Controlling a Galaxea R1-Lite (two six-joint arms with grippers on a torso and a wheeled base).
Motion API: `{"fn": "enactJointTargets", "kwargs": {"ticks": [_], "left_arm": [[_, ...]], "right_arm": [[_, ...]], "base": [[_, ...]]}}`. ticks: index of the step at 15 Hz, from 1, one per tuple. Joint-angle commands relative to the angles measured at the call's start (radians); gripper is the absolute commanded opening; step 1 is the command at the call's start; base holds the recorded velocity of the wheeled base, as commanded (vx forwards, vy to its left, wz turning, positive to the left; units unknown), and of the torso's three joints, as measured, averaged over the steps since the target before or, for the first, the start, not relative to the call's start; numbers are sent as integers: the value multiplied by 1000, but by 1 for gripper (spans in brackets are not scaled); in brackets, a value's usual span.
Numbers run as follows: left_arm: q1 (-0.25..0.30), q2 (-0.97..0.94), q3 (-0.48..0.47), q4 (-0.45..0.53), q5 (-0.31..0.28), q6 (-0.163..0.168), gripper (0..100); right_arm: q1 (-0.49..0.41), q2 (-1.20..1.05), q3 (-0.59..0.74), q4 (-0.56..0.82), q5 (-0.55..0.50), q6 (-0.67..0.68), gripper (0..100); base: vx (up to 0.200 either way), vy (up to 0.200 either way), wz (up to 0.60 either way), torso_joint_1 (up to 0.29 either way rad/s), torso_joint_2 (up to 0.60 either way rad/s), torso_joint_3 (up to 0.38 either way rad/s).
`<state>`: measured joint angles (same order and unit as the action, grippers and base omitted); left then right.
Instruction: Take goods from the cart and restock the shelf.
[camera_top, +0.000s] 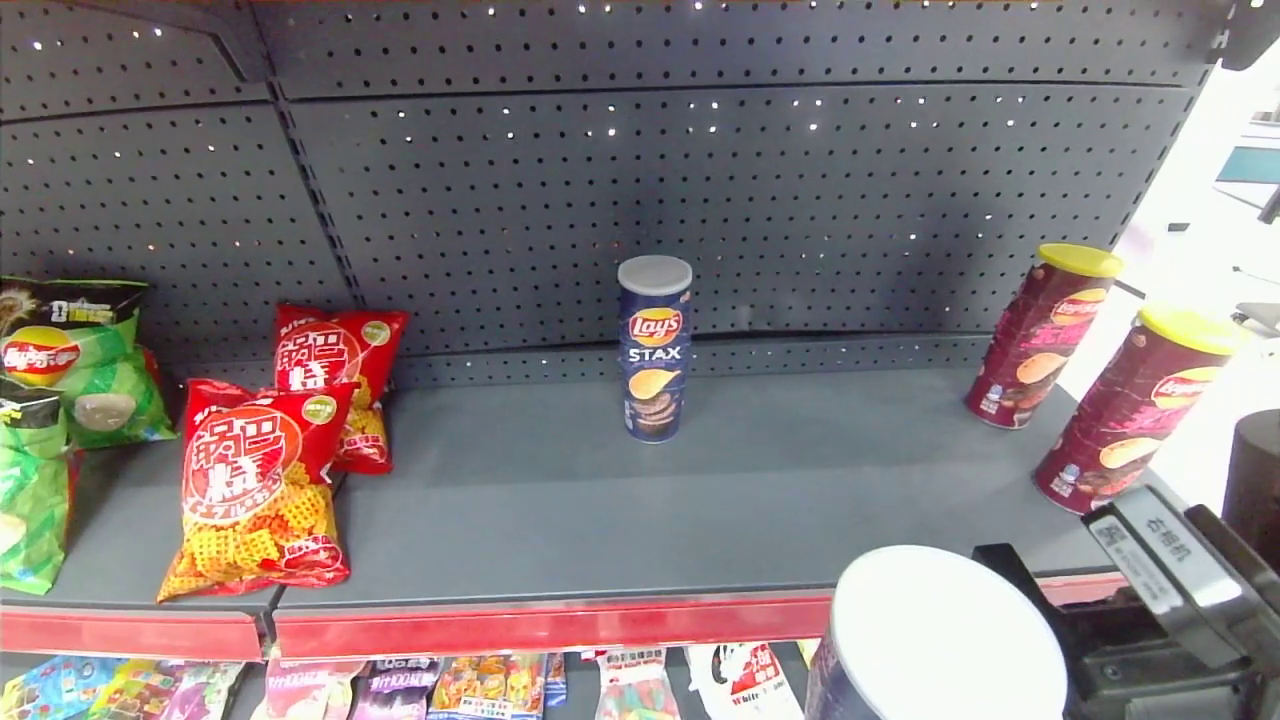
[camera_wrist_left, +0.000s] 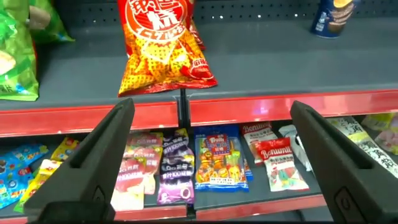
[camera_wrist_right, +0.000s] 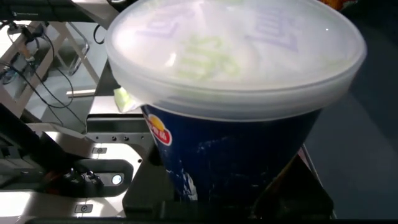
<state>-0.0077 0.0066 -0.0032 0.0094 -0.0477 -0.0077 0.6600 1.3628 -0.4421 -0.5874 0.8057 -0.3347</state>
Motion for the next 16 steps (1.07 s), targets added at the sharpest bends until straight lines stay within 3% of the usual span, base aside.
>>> {"fn": "enactJointTargets", "kwargs": {"ticks": [1,16], "left_arm": [[0,0,0,0,0,0,100],[0,0,0,0,0,0,100]], "right_arm": [[0,4,-1,0,0,0,0],[0,18,0,0,0,0,0]], "base": [[0,0,0,0,0,0],[0,0,0,0,0,0]]}}
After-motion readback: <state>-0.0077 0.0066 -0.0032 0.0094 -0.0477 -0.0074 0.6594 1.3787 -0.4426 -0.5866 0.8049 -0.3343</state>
